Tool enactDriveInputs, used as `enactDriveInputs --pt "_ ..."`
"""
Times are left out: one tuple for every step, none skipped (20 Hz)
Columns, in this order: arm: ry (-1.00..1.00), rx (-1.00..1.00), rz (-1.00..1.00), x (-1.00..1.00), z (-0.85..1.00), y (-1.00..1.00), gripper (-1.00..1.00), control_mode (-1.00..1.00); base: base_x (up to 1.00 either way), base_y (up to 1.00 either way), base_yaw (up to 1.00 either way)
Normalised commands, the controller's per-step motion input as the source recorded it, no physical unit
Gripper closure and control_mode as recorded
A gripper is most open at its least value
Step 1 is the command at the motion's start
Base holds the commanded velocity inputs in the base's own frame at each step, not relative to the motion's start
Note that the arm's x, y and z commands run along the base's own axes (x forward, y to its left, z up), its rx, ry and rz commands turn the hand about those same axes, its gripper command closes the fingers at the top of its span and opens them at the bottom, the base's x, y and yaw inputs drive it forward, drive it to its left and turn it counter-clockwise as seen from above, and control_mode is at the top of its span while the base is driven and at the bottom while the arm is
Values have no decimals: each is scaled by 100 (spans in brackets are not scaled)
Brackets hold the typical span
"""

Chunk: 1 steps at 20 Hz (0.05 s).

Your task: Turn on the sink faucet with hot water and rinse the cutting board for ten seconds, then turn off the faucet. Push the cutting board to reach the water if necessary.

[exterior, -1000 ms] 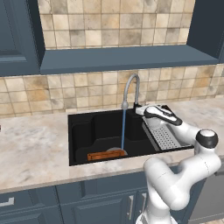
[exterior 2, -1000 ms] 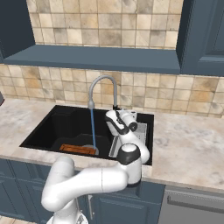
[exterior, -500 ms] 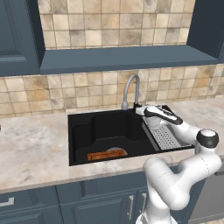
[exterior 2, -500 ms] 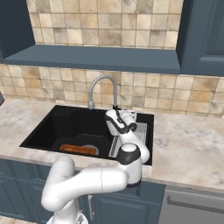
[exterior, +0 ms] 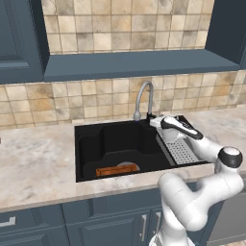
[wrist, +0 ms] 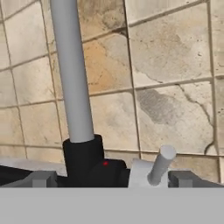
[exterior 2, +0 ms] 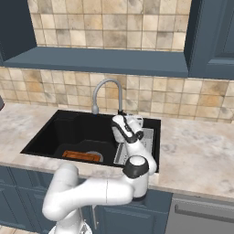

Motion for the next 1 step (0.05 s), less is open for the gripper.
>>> enactDriveInputs --pt "-7 0 0 -14 19 49 -100 -100 0 0 0"
